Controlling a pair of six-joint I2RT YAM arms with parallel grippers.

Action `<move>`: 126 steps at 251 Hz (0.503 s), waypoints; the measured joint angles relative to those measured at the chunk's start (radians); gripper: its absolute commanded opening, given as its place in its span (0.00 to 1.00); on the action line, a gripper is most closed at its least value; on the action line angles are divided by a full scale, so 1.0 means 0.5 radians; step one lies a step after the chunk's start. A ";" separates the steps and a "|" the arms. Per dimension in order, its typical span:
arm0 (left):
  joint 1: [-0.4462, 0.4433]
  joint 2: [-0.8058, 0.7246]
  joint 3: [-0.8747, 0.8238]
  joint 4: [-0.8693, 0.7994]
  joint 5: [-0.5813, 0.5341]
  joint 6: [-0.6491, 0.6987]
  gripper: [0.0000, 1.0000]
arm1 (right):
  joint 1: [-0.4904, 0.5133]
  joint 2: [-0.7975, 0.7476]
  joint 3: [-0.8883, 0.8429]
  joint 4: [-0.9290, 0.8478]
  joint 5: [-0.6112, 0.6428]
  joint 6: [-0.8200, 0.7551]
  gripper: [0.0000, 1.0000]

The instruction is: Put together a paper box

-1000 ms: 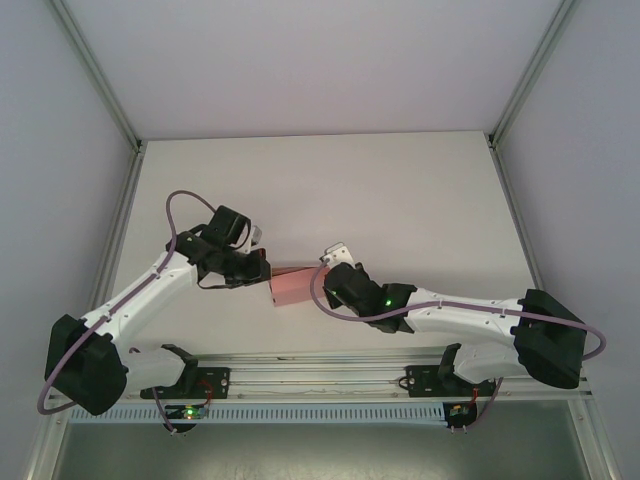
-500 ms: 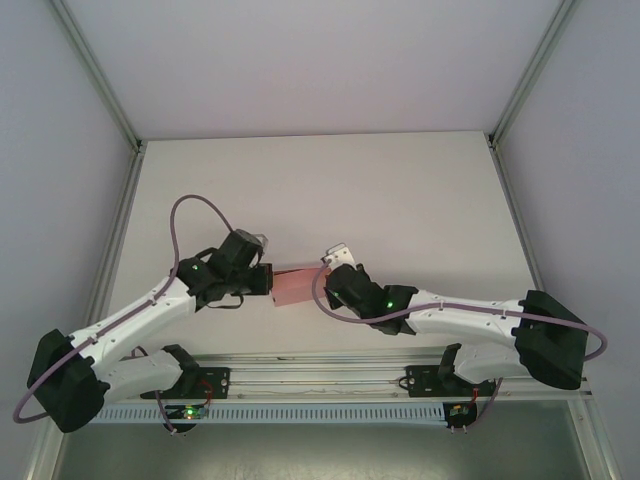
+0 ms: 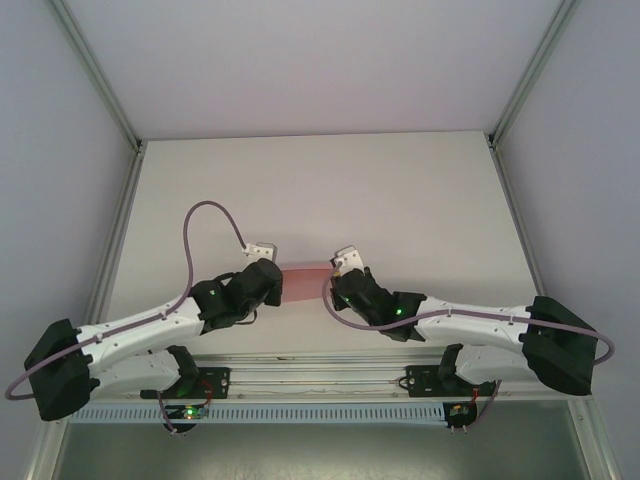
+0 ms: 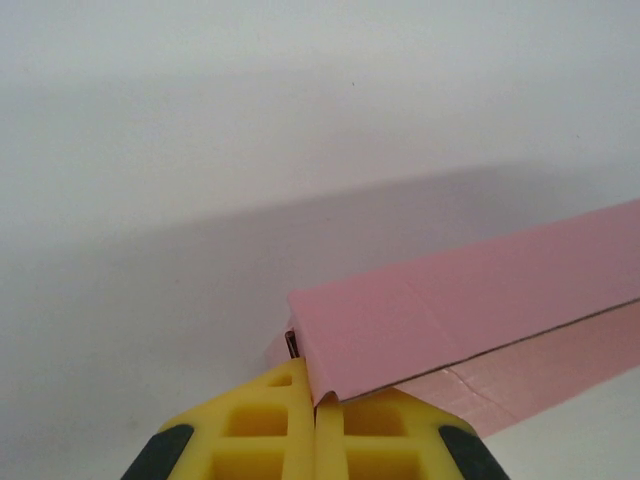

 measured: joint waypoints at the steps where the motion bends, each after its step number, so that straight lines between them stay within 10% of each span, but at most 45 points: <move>1: -0.002 0.003 0.002 0.000 -0.005 0.000 0.00 | 0.000 -0.002 0.000 0.000 0.000 0.003 0.14; 126: -0.068 0.047 0.033 0.005 -0.132 -0.009 0.00 | -0.154 -0.262 0.000 -0.094 -0.300 0.222 0.79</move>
